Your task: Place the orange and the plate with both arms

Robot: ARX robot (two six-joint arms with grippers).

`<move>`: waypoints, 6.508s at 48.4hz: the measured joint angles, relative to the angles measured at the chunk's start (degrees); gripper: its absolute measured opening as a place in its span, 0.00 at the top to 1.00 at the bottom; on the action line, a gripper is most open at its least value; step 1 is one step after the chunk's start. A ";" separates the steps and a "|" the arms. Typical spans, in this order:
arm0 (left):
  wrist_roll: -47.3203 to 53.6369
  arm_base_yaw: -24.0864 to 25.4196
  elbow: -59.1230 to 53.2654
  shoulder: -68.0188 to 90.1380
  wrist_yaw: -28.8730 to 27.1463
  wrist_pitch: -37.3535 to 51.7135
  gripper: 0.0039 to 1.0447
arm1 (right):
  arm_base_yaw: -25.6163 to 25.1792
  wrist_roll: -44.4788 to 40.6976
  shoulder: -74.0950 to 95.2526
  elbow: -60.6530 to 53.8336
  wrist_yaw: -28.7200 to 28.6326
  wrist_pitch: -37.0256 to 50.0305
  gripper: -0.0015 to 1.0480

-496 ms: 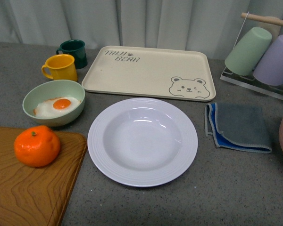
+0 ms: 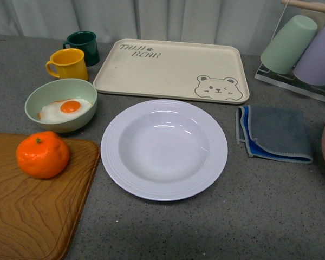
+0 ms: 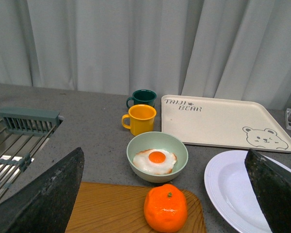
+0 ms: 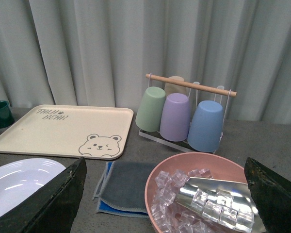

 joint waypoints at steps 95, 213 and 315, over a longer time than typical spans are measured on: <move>-3.28 -2.78 5.35 21.05 -9.51 -4.11 0.06 | 0.00 0.00 0.00 0.00 -0.02 0.00 0.09; -13.35 -25.07 46.36 105.02 -2.29 12.44 0.46 | 0.00 0.00 0.00 0.00 -0.02 0.00 0.09; -1.05 -16.28 16.09 90.12 -15.67 73.29 0.72 | 0.00 0.00 0.00 0.00 -0.02 0.00 0.09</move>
